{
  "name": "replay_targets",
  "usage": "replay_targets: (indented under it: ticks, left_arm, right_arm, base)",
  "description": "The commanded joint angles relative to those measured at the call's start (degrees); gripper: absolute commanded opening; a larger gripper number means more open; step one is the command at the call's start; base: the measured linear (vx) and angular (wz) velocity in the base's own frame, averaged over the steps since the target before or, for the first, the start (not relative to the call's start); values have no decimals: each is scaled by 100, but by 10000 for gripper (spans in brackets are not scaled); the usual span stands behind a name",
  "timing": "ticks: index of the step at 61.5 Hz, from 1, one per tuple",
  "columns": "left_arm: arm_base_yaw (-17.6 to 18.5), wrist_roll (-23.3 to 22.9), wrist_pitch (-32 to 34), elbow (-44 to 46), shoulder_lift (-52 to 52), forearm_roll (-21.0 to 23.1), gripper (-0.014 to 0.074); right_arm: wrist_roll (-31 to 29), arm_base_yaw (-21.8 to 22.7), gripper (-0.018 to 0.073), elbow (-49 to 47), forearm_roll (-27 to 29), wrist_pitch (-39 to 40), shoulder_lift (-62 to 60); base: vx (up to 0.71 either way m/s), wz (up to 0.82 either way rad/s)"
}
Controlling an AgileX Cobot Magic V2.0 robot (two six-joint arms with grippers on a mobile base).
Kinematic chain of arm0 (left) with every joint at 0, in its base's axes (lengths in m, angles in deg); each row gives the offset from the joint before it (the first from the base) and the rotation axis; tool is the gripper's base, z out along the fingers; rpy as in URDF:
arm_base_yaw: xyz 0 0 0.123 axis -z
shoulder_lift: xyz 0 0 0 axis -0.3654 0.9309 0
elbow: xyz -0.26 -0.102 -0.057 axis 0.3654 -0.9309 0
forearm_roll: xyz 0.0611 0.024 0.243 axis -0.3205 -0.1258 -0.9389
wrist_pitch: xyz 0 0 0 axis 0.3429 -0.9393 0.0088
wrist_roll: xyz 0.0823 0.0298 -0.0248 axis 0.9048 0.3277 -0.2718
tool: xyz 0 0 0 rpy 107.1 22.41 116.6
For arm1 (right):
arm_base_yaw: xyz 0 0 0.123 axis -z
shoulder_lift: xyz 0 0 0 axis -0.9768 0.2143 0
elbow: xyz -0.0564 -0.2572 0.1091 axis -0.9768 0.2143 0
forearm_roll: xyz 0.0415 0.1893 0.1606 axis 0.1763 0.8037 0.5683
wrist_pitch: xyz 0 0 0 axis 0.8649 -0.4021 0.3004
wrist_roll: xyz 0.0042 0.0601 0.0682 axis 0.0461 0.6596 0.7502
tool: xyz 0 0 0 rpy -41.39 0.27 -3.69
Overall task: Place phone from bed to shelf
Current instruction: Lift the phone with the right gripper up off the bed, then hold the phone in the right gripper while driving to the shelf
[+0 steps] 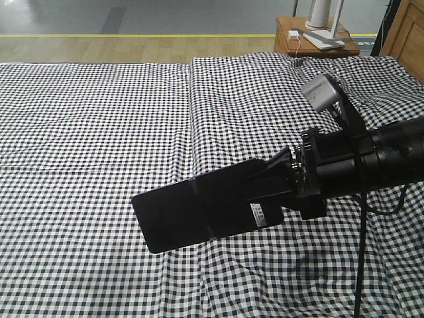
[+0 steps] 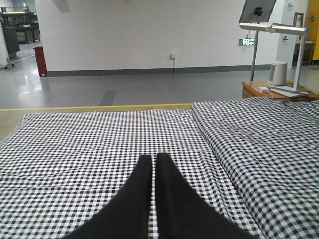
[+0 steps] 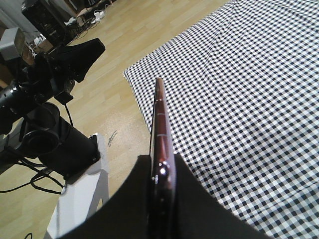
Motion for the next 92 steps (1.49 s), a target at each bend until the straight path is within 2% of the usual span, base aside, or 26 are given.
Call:
replay_targets:
  ticks: [1,46,92]
  left_arm:
    - [-20,-50,418,143,-35,56,1]
    - [-20,-50,418,143,-35,56,1]
    - [-20,-50,418,143,-35,56,1]
  right_arm:
    - [9,14,-2,-133,471,-488,-188]
    - [9,14,-2,-133,471,-471,-188]
    - [9,14,-2,-133,471,-471,-188]
  base:
    - [0,0]
    - [-1,6]
    - [-11,43]
